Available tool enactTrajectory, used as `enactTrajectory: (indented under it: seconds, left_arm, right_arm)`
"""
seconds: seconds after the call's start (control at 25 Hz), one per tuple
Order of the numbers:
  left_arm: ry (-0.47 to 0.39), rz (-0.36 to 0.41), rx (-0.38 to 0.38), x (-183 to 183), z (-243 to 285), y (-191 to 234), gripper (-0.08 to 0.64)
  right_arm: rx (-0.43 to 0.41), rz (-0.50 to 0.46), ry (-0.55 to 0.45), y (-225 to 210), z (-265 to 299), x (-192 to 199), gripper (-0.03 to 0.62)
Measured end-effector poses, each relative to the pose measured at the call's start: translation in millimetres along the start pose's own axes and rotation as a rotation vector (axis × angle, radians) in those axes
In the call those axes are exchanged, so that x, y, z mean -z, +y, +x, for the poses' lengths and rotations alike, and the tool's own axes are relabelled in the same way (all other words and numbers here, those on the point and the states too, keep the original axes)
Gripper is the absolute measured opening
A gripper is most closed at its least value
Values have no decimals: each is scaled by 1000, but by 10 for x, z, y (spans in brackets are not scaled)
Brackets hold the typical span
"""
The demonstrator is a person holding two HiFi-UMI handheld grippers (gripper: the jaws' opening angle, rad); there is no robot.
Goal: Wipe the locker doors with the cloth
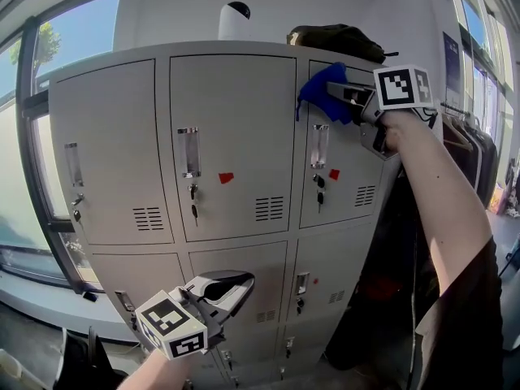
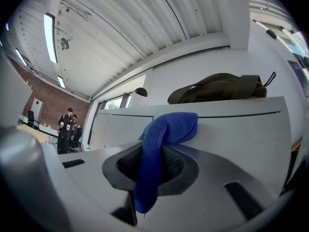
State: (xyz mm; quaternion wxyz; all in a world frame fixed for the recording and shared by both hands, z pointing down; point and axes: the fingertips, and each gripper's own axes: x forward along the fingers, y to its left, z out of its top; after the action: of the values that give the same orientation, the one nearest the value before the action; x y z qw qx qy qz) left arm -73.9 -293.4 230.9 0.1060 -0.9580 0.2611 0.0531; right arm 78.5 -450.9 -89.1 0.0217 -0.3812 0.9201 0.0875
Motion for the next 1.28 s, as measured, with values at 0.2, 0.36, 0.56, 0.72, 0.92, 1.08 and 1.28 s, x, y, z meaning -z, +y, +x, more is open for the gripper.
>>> enactTrajectory:
  seconds: [0.2, 0.36, 0.56, 0.72, 0.92, 1.08, 1.28]
  left_arm:
    - [-3, 13, -17, -25, -42, -24, 8]
    - [3, 28, -37, -40, -20, 0, 8]
    - [-1, 71, -26, -287, 231, 10, 8]
    - [-21, 95, 30, -501, 542, -144, 8]
    - [-36, 90, 89, -496, 764, -364, 8]
    - [-34, 52, 111, -373, 878, -412, 8]
    - [-27, 40, 113, -288, 1001, -408, 8]
  right_arm:
    - [11, 49, -14, -95, 247, -166, 57]
    - [3, 85, -32, -136, 313, -201, 57]
    - [-11, 142, -93, -241, 262, -240, 57]
    - [22, 190, -155, -425, 148, -271, 57]
    - [84, 227, -185, -844, -140, -210, 57]
    - [153, 258, -212, -1309, -454, -138, 57]
    - [221, 275, -234, -1780, -782, -57, 57]
